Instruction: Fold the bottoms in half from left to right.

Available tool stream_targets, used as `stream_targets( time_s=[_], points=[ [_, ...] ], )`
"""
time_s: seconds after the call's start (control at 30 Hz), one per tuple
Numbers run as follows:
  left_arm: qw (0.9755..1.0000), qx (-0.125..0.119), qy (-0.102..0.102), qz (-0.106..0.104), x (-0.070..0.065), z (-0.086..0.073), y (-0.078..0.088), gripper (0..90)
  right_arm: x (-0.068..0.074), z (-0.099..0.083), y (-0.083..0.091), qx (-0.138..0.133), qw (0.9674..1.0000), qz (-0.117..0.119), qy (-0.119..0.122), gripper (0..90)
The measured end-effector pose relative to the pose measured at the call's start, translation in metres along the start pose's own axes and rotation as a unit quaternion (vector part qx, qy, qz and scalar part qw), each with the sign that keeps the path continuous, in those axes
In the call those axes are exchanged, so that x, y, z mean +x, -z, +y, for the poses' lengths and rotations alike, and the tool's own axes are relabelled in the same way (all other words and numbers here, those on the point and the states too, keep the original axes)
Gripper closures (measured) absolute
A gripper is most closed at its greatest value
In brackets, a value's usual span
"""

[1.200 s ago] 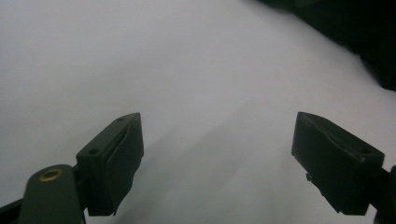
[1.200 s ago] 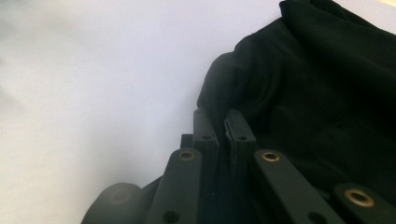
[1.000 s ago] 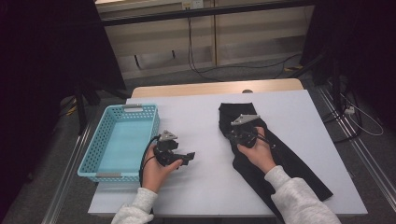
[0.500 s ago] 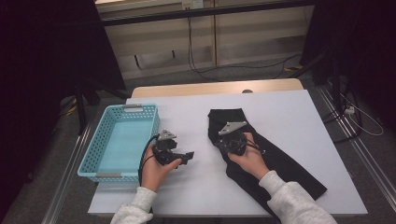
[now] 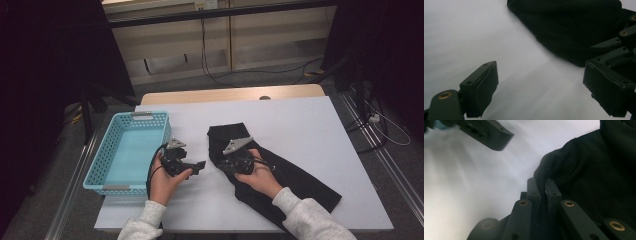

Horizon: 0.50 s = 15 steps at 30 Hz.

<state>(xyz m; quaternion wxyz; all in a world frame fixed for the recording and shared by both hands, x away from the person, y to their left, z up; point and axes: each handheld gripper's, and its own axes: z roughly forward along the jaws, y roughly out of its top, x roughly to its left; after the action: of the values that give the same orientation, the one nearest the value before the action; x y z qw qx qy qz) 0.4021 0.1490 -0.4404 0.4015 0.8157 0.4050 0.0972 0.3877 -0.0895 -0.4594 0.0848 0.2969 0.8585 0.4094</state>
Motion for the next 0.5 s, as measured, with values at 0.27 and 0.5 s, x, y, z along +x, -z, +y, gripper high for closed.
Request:
stream_targets(
  time_s=[0.27,0.5],
  points=[
    [1.0,-0.002,0.0,0.0,-0.004,0.001,0.0,11.2,-0.001,0.0,0.003,-0.013,0.9997,0.019,-0.004,76.6],
    [1.0,0.003,-0.001,-0.005,-0.005,0.001,-0.003,9.6,-0.011,0.006,0.03,-0.058,0.9978,-0.013,-0.027,42.6]
  ],
)
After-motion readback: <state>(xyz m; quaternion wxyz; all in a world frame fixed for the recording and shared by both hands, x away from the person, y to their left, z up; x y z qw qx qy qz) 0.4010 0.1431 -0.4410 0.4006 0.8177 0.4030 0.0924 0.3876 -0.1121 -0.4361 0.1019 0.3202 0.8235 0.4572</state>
